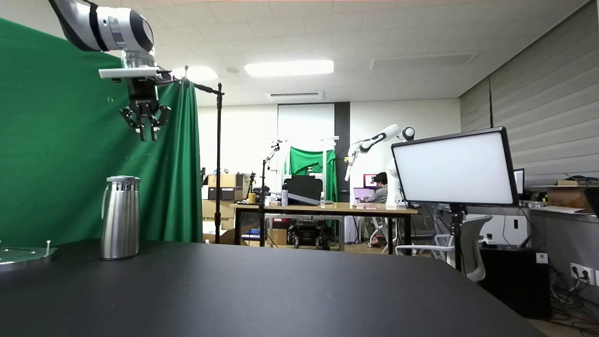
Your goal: Close the mouth of the flask
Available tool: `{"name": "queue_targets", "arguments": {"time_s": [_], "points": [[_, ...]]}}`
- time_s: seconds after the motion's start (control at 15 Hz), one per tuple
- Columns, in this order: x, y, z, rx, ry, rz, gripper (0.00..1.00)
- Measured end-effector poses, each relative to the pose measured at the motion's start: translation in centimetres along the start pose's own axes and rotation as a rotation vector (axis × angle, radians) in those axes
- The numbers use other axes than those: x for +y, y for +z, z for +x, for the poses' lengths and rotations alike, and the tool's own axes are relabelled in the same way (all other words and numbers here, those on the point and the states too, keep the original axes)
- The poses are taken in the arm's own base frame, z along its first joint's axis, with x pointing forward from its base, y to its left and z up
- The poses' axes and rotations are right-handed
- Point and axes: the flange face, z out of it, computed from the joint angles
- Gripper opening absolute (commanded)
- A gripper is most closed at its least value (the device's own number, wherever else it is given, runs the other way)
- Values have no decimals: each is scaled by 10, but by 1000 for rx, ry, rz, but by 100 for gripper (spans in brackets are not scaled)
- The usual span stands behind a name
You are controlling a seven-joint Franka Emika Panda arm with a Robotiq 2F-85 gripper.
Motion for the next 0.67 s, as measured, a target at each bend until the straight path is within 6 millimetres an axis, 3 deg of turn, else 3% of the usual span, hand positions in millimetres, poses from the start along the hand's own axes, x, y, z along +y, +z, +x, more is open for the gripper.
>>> {"name": "queue_targets", "arguments": {"time_s": [0.33, 0.4, 0.47, 0.67], "points": [[70, -5, -65, -35, 102, 46, 95], [83, -5, -79, -44, 117, 61, 98], [95, -4, -92, -54, 127, 71, 84], [114, 0, -118, -79, 139, 84, 99]]}}
